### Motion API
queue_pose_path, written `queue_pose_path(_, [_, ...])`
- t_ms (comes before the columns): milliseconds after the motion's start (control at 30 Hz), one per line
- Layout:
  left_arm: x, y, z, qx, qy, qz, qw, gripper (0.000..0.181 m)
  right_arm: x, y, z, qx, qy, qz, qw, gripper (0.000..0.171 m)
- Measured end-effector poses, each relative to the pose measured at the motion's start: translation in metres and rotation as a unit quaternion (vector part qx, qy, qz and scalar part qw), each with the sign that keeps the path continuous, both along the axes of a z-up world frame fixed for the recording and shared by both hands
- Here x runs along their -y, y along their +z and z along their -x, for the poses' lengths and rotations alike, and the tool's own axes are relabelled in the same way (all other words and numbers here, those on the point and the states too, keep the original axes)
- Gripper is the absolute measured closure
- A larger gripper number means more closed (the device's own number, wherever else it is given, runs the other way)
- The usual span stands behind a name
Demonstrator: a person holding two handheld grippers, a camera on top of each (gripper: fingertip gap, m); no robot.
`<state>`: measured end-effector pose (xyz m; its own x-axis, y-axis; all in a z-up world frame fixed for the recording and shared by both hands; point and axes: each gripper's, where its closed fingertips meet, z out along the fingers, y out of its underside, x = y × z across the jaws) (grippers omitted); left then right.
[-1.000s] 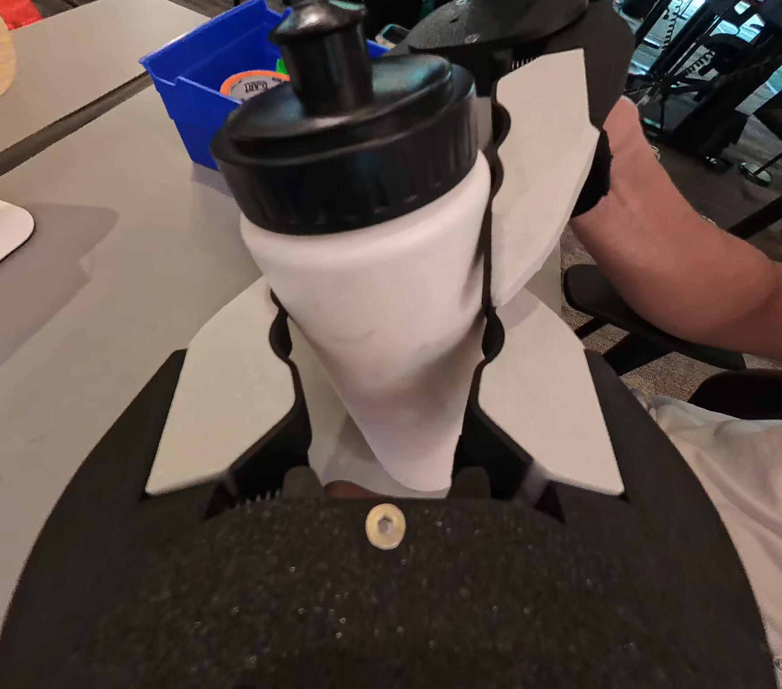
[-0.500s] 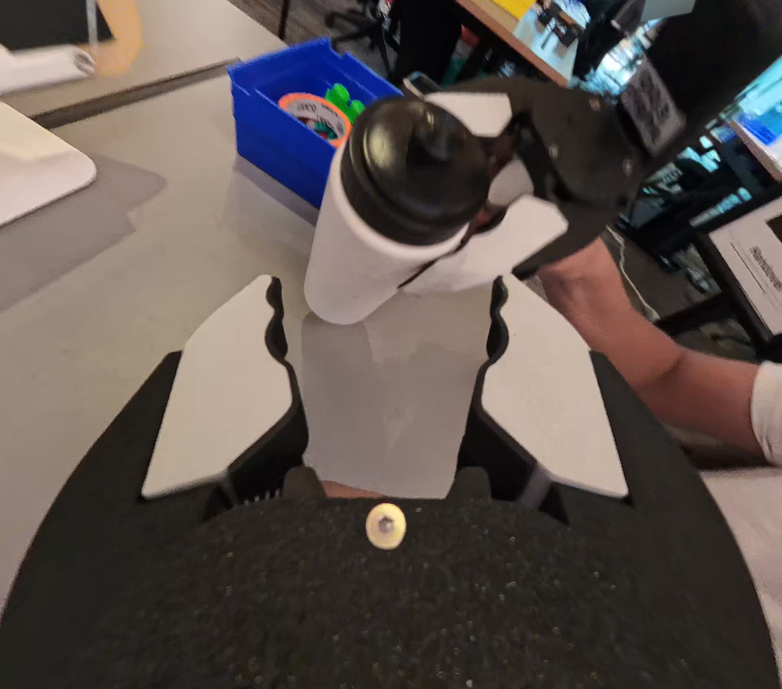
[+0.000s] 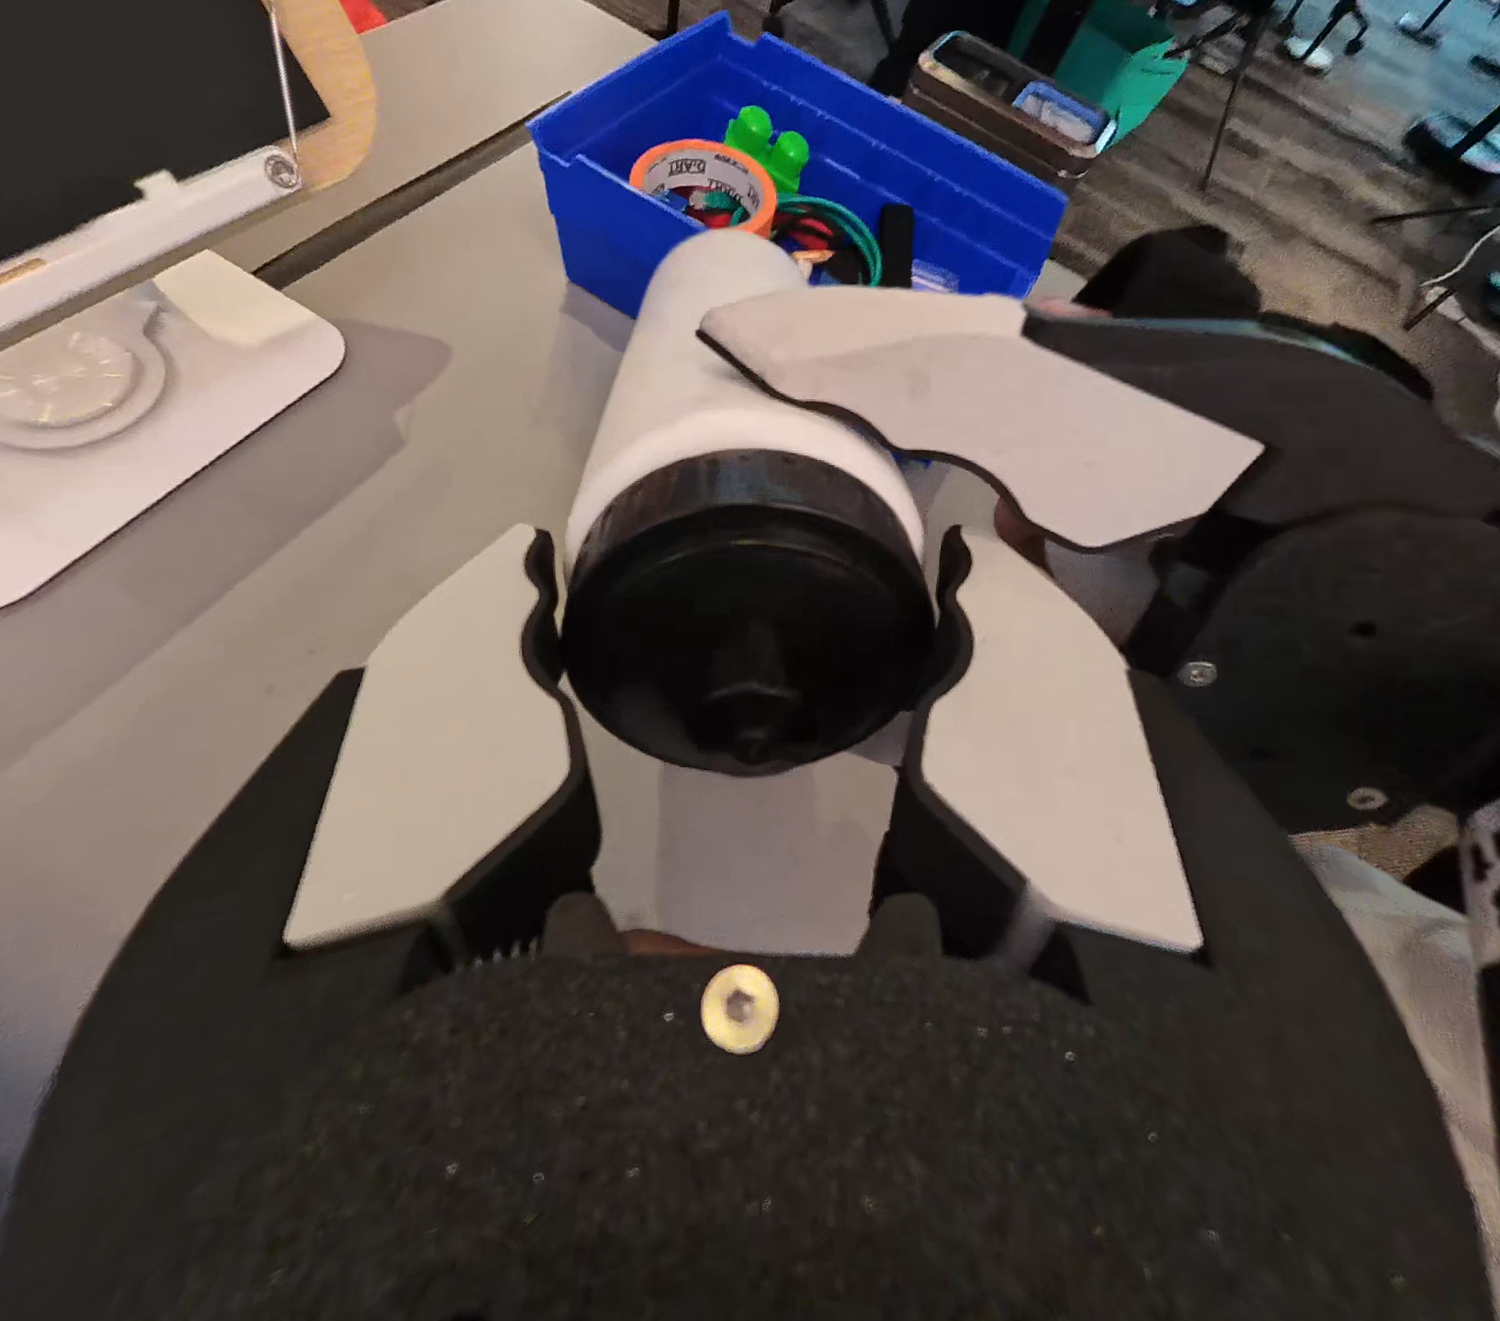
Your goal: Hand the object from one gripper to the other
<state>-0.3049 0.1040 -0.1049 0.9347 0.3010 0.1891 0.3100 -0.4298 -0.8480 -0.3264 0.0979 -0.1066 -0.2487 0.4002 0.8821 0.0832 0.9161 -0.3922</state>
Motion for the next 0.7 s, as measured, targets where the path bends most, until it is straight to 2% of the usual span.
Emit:
queue_pose_path(233, [-0.003,-0.001,0.011,-0.017,0.01,-0.005,1.0,0.093,-0.002,-0.005,0.001,0.021,0.02,0.057,0.998,0.088])
queue_pose_path(333, [0.007,0.0,0.023,-0.03,0.027,-0.005,0.999,0.094,-0.006,-0.005,-0.003,0.037,0.041,0.079,0.995,0.072])
queue_pose_path(467, [0.026,0.01,0.039,-0.019,0.051,-0.03,0.998,0.1,-0.027,-0.011,-0.005,0.088,0.067,0.16,0.981,0.08])
queue_pose_path(533, [0.038,0.014,0.047,-0.023,0.066,-0.032,0.997,0.102,-0.037,-0.032,-0.005,0.164,0.079,0.233,0.955,0.083])
queue_pose_path(600, [0.046,0.019,0.05,-0.019,0.071,-0.041,0.996,0.107,-0.036,-0.059,-0.01,0.255,0.104,0.312,0.909,0.08])
queue_pose_path(633, [0.047,0.025,0.045,0.0,0.057,-0.063,0.996,0.12,-0.032,-0.068,-0.012,0.287,0.119,0.356,0.881,0.08])
queue_pose_path(700, [0.056,0.025,0.054,-0.024,0.083,-0.05,0.995,0.161,-0.016,-0.083,-0.017,0.341,0.16,0.434,0.819,0.08])
